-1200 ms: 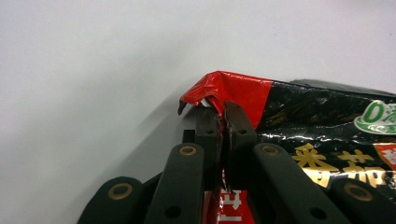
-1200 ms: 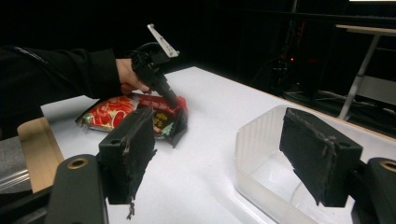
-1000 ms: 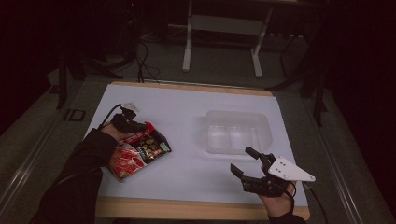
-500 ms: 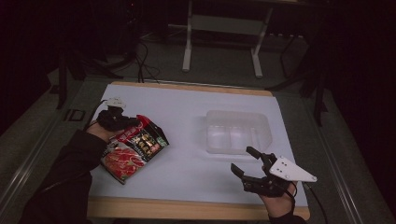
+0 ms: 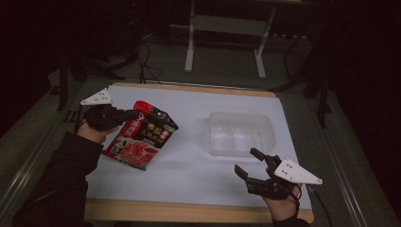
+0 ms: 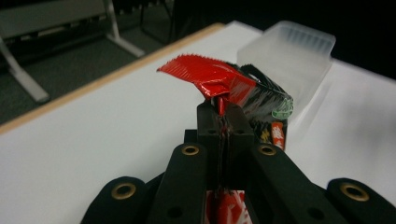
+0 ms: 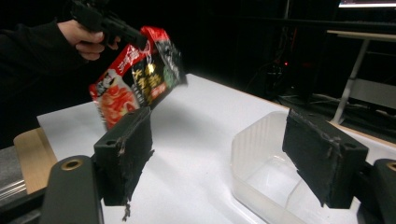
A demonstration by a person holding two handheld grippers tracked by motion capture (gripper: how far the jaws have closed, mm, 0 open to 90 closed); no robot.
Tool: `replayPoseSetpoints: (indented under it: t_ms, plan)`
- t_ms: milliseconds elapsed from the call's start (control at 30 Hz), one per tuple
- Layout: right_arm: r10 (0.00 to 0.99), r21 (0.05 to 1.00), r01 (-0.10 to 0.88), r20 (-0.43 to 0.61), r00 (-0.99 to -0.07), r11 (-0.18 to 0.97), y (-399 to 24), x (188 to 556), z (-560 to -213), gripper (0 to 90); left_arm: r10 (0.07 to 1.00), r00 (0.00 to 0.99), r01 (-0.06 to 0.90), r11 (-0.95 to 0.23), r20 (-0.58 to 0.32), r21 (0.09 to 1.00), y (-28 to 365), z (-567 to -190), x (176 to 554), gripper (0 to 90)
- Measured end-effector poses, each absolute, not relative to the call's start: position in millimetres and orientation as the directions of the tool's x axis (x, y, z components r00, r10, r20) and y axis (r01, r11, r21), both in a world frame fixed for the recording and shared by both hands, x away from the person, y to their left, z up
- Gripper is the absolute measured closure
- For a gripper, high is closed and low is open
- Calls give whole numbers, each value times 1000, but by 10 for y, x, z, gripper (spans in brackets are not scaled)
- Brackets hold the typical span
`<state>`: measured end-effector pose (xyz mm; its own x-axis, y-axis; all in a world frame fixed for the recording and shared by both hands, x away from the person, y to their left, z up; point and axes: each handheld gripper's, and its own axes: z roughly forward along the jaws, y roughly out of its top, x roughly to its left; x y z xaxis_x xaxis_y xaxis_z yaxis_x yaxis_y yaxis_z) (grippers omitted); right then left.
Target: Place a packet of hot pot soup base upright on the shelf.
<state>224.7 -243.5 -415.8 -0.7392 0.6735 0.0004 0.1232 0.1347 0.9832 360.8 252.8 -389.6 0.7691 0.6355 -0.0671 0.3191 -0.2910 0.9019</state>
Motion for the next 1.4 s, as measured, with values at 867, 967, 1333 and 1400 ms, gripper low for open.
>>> replayPoseSetpoints:
  t_ms: [867, 967, 1333, 1400]
  plan:
    - [630, 988, 44, -60, -775, 148, -2191, 2387, -3773, 333, 599, 793, 166, -32, -114, 986, 1811, -3650, 3268, 886]
    - [624, 989, 53, -45, -780, 137, -2114, 2452, -3694, 307, 589, 799, 159, -9, -124, 987, 1742, -3666, 3213, 886]
    - [612, 984, 126, 21, -791, 130, -1825, 2766, -3637, 260, 525, 837, 163, 30, -155, 986, 1428, -3769, 3103, 886]
    - [614, 984, 131, 29, -789, 122, -1823, 2790, -3645, 261, 500, 850, 168, 41, -166, 985, 1420, -3773, 3105, 886]
